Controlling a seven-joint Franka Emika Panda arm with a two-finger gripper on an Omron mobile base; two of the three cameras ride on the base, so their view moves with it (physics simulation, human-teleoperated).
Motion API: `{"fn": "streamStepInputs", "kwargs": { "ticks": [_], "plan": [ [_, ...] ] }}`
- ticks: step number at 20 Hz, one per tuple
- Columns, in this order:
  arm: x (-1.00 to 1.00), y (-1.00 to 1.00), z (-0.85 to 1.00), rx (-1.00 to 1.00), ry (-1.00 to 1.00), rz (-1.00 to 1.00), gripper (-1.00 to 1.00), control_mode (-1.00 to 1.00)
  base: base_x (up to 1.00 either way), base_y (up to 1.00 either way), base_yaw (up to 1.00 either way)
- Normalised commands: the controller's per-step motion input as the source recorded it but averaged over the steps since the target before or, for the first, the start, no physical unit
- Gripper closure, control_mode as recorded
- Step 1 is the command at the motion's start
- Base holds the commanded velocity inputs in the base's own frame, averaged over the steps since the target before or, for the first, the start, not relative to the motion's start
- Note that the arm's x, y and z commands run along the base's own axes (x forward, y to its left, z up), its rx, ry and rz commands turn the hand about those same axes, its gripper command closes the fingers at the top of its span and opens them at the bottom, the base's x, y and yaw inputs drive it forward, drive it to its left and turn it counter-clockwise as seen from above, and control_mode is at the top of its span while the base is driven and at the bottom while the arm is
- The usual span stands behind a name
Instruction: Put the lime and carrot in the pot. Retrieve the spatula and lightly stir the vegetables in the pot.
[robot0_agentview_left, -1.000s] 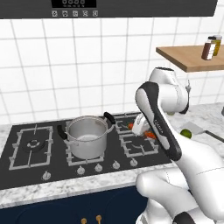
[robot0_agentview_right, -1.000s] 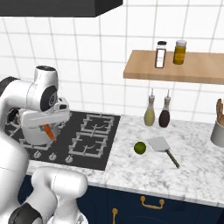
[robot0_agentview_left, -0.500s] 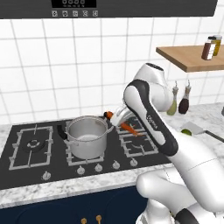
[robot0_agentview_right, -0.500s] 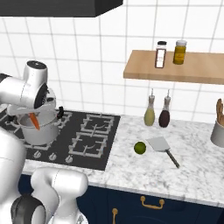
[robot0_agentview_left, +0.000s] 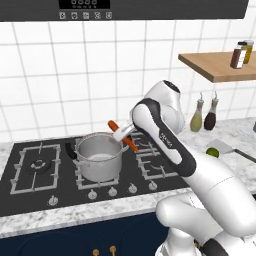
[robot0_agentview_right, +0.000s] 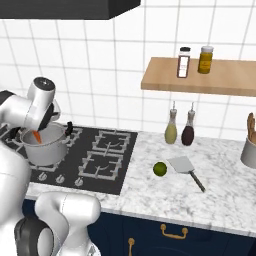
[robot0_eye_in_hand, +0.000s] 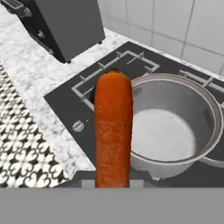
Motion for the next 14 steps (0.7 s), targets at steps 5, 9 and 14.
{"fn": "streamStepInputs", "kwargs": {
  "ticks": [5, 9, 14],
  "plan": [
    [0.47, 0.08, -0.13, 0.0, -0.03, 0.01, 1.0, -1.0, 0.0, 0.0, 0.0],
    [0.5, 0.15, -0.15, 0.02, 0.0, 0.04, 1.0, -1.0, 0.0, 0.0, 0.0],
    [0.46, 0.24, -0.17, 0.04, 0.0, 0.06, 1.0, -1.0, 0.0, 0.0, 0.0]
  ]
}}
